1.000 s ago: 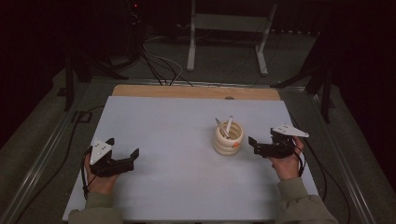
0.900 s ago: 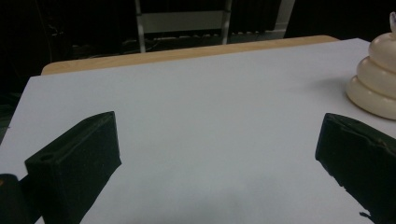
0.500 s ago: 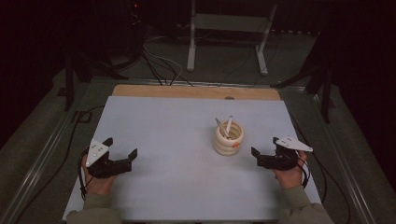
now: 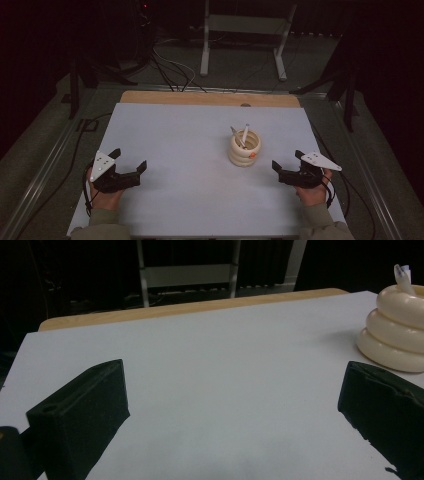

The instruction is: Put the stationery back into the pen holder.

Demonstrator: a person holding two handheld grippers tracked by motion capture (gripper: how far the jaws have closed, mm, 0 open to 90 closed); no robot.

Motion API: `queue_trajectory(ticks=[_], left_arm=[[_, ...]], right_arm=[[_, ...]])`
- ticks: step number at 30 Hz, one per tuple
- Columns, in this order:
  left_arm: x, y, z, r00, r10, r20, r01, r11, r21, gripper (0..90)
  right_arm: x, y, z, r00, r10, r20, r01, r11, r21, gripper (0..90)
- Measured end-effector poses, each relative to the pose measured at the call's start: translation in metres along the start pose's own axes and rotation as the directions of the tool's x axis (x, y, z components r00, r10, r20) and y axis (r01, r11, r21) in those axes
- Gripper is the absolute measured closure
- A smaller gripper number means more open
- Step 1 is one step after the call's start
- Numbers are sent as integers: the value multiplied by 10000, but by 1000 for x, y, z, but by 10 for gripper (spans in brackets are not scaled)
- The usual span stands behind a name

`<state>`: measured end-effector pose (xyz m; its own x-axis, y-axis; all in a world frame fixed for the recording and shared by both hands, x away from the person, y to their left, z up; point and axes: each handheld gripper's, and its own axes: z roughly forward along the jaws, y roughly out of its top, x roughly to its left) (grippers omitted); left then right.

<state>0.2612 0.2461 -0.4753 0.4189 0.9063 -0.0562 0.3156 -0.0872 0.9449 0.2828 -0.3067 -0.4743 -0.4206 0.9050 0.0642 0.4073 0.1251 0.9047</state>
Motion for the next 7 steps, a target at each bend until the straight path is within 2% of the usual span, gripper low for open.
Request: queue_trajectory(ticks=[7], left_arm=[[-1,-2,4,10000,10,-60,-9,9999,173,4]], right_arm=[[2,-1,1,9998,-48,-177,47,10000,-84,22]])
